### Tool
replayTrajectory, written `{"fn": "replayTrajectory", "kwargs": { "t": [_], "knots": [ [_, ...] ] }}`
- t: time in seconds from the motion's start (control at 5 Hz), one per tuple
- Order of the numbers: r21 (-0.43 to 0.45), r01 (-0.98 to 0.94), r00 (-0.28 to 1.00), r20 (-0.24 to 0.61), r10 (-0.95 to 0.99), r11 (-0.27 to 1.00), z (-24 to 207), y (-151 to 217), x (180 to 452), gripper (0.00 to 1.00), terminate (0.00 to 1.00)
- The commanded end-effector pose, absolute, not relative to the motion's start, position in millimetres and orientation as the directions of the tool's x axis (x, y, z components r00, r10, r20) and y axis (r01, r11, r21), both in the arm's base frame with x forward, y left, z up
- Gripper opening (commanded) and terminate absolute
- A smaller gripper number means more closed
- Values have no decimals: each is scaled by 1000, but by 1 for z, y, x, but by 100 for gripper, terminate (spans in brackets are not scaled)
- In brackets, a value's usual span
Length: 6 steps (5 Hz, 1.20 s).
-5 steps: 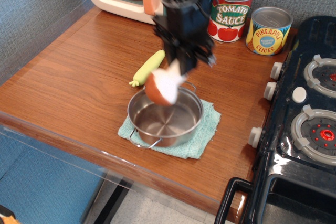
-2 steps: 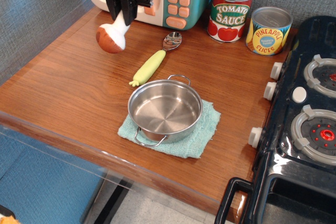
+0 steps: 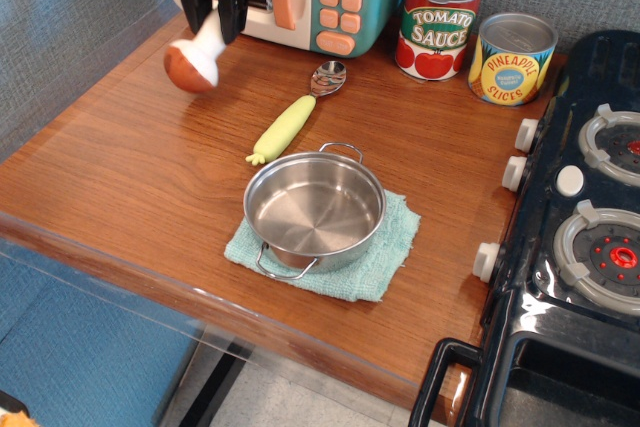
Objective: Remove the mushroom and place it in front of the microwave.
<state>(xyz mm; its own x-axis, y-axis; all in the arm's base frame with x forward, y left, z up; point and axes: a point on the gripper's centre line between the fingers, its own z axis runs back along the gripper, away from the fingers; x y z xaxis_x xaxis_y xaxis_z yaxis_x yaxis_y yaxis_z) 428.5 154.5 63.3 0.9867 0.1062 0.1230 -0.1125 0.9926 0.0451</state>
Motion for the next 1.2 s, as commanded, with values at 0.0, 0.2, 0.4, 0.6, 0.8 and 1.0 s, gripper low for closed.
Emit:
{"fn": "replayTrajectory", "kwargs": {
  "t": [0.0,0.2,0.4,0.6,0.8,1.0],
  "knots": [
    [97,-126,971,218,102,987,111,159,412,100,0],
    [113,-113,967,241,83,987,128,151,403,100,0],
    [112,-94,971,231,66,989,130,145,395,100,0],
    [94,-64,981,191,45,993,117,137,393,100,0],
    [94,-64,981,191,45,993,117,137,393,100,0],
    [94,-64,981,191,45,993,117,137,393,100,100]
  ]
}}
